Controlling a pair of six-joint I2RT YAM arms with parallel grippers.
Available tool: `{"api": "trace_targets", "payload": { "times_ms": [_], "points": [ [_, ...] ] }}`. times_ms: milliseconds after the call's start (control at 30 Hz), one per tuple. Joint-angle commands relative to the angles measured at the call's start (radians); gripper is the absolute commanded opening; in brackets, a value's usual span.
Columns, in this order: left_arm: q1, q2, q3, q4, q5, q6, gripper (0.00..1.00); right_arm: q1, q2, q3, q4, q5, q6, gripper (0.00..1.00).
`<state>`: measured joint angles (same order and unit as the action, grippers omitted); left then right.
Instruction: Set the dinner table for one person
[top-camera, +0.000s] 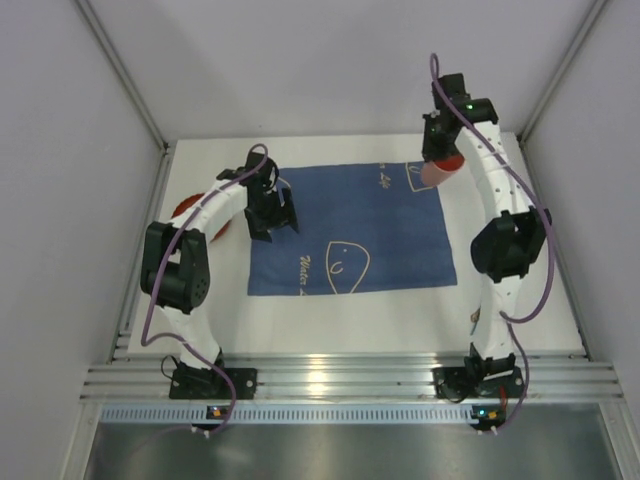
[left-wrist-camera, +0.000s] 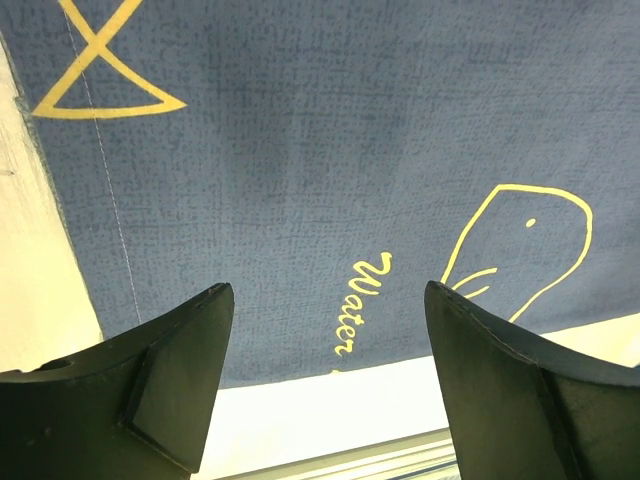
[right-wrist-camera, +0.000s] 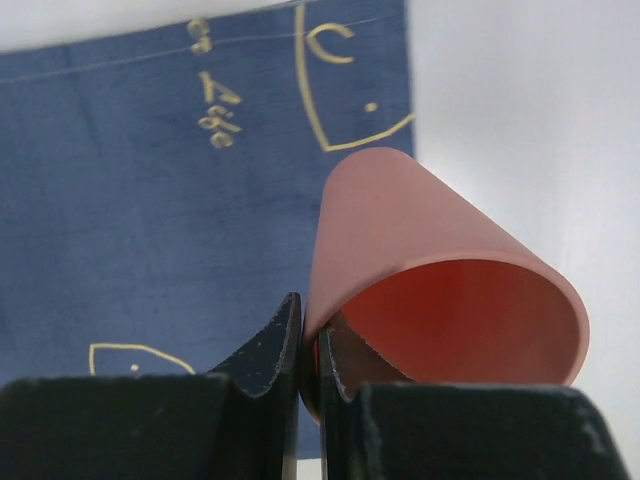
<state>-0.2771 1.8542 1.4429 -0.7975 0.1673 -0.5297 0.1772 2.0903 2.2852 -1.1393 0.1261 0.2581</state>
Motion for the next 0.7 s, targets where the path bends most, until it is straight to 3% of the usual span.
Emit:
{"api": "trace_targets", "payload": {
  "times_ms": [0, 400, 433, 467, 600, 633, 667],
  "points": [
    [0.006, -0.049, 0.045, -0.014, -0.008, 0.013, 0.83, 0.031, 0.074, -0.003, 0.019, -0.045, 0.015, 0.0],
    [0.055, -0.162, -0.019, -0.039, -0.041, -0.004, 0.87, 0.041, 0.221, 0.02, 0.15, -0.12, 0.021, 0.03],
    [0.062, -0.171, -0.024, -0.039, -0.043, -0.007, 0.88, 0.042, 0.224, 0.017, 0.154, -0.12, 0.024, 0.09],
    [0.084, -0.19, -0.033, -0.039, -0.045, -0.013, 0.88, 0.045, 0.224, 0.017, 0.154, -0.121, 0.023, 0.35],
    [0.174, -0.243, -0.055, -0.06, -0.094, -0.024, 0.91, 0.058, 0.203, 0.014, 0.144, -0.121, 0.018, 0.83],
    [0.197, -0.254, -0.062, -0.065, -0.115, -0.027, 0.92, 0.059, 0.182, 0.013, 0.141, -0.121, 0.023, 0.99],
    [0.243, -0.268, -0.078, -0.066, -0.123, -0.03, 0.92, 0.059, 0.169, 0.01, 0.138, -0.146, 0.024, 1.0]
  ]
}}
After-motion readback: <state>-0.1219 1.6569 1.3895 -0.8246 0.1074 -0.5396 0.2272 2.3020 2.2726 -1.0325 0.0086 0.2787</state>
